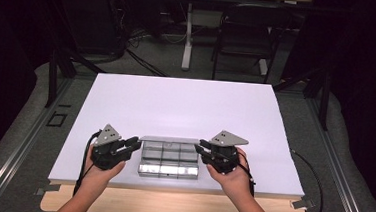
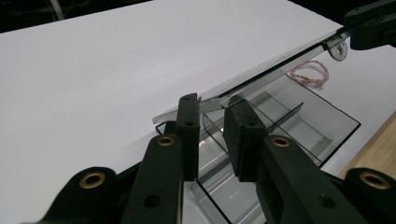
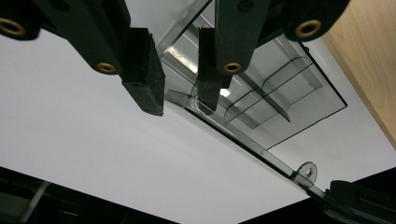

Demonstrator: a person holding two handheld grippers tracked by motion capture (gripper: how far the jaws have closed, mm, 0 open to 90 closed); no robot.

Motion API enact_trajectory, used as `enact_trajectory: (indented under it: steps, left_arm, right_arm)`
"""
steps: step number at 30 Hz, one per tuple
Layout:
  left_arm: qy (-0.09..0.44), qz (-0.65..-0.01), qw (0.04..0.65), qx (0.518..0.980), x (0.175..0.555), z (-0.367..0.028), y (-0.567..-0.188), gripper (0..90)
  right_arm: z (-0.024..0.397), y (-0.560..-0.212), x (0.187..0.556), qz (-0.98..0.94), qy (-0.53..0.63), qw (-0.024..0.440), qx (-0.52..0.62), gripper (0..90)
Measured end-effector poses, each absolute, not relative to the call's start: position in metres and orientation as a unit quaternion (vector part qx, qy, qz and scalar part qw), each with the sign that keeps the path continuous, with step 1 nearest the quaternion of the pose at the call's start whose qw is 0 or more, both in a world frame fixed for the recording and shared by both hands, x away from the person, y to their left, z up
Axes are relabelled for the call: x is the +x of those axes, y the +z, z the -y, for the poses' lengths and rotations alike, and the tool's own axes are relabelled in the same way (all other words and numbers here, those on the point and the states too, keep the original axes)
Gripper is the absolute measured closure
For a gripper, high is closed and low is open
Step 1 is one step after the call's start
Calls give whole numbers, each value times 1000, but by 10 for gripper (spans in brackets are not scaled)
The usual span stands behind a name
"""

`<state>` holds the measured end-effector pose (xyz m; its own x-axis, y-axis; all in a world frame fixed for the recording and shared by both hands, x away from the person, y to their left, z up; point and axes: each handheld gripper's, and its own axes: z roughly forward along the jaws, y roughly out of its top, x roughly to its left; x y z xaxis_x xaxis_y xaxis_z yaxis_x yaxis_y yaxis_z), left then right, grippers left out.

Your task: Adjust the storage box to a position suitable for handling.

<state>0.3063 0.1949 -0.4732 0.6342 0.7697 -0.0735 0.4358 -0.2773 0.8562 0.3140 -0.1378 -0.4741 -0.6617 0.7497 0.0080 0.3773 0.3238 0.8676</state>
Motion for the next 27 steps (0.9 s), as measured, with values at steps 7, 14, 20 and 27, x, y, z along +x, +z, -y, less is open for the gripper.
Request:
enact_trajectory:
  steps: [7, 14, 20, 27]
  left_arm:
    - [186, -384, 458, 780, 310, -195, -471, 774]
    - [190, -383, 455, 781, 314, -194, -467, 774]
    - [189, -382, 455, 782, 317, -194, -465, 772]
    - [195, -382, 454, 781, 322, -192, -462, 771]
  right_arm:
    - [138, -469, 321, -791, 457, 192, 359, 727]
    - [139, -465, 325, -790, 462, 189, 357, 728]
    - [141, -463, 327, -790, 461, 188, 357, 737]
    - [141, -459, 331, -793, 458, 189, 354, 756]
